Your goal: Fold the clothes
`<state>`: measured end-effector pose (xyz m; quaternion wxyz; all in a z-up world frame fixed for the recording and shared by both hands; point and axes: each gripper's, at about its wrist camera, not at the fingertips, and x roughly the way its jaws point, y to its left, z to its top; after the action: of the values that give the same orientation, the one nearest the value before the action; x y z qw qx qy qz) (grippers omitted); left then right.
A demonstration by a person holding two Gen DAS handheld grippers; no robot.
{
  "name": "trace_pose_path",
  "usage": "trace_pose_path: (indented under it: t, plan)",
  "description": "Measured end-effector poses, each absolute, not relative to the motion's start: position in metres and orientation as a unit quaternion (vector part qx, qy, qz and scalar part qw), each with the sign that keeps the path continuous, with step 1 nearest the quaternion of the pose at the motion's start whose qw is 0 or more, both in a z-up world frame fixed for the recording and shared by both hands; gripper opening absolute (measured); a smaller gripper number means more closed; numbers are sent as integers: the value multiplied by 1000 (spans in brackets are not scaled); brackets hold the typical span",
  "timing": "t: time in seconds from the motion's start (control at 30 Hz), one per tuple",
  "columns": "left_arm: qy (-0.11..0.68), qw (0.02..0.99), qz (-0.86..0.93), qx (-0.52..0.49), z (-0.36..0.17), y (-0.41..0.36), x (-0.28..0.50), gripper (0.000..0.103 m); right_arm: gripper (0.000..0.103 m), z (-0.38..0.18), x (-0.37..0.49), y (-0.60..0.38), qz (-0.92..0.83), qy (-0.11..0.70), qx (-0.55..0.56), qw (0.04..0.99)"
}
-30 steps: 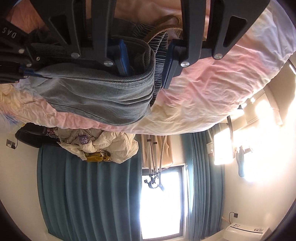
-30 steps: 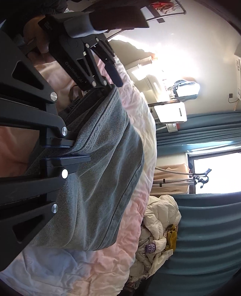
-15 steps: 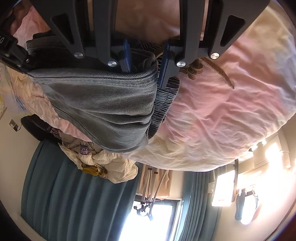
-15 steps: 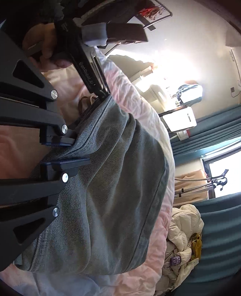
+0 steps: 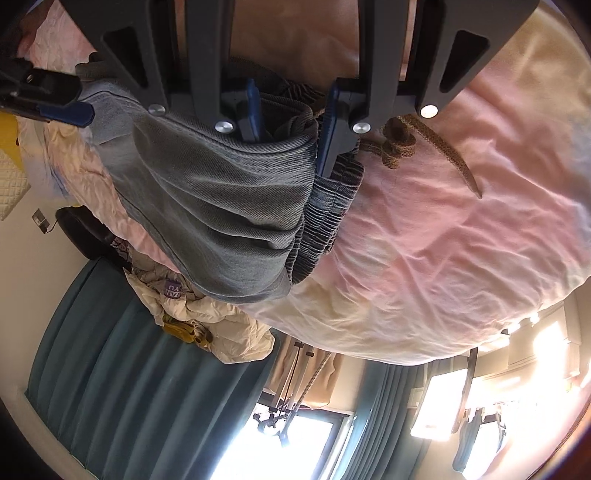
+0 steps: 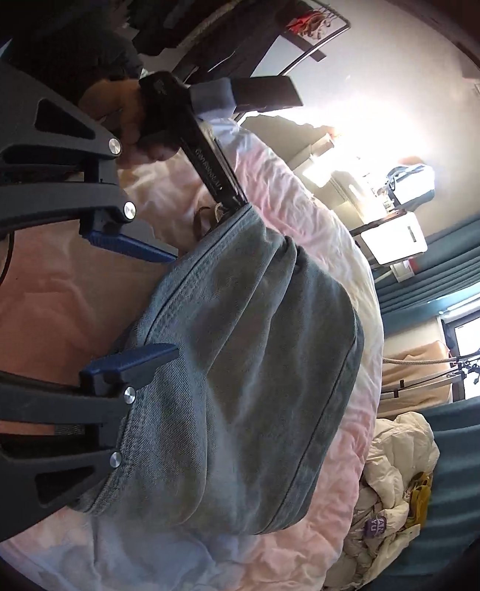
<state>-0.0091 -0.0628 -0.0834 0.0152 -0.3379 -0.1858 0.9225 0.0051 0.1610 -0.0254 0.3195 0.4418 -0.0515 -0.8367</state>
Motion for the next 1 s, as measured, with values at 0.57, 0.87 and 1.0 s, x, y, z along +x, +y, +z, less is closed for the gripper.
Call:
trace_pose_path:
  t: [0.57,0.87,1.0]
  plan:
    - [-224,33,922,-315,-93,-70,-18,28,48,-22,-213,-56,-731,303,532,300]
    - [-213,37,929,-299,-92,-68,-17,23,13,-53,-228,-50,-680,350,600,235]
    - [-210,36,935,-285,-87,-67,-13,19,8,-41,-216,-45,-705,356,575,214]
